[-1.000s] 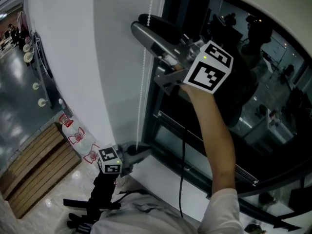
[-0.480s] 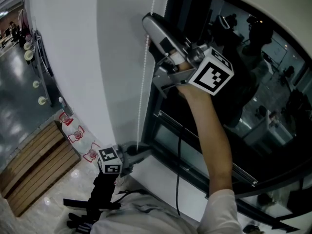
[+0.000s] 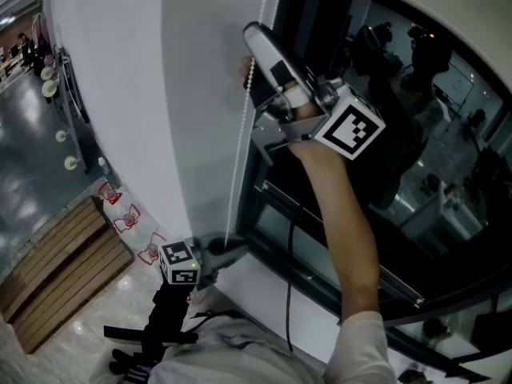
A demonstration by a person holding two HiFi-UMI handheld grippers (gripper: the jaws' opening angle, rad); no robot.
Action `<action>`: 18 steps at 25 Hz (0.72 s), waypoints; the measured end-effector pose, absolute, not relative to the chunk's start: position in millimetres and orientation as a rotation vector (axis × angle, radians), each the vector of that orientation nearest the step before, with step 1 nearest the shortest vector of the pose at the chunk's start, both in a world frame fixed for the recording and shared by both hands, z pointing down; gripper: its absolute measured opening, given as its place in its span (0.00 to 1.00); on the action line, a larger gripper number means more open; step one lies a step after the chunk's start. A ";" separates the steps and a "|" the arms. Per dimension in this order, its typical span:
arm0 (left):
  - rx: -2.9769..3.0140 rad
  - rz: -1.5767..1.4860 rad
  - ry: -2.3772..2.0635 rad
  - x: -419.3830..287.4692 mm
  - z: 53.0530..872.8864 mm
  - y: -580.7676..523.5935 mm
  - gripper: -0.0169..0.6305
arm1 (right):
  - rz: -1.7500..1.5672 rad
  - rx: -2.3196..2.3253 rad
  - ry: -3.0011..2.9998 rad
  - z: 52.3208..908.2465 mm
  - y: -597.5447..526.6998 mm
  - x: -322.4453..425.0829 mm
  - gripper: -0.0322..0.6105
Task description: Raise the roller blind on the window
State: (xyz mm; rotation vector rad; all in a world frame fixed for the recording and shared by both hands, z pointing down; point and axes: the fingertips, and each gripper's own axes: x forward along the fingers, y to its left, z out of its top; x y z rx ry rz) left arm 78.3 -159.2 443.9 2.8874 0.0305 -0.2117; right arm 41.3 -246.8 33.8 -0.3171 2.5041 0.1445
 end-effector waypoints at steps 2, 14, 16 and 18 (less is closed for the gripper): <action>2.887 -0.212 0.030 79.5 445.0 -160.9 0.02 | 0.104 -0.298 2.478 34.7 -249.9 46.9 0.08; 2.881 -0.185 0.048 85.1 447.5 -160.1 0.02 | 0.175 -0.349 2.482 43.0 -231.8 56.3 0.07; 2.886 -0.193 0.055 85.8 445.0 -160.2 0.02 | 0.183 -0.358 2.491 48.3 -229.4 54.5 0.07; 2.885 -0.201 0.059 86.7 443.2 -159.5 0.02 | 0.198 -0.391 2.513 59.8 -228.3 52.2 0.07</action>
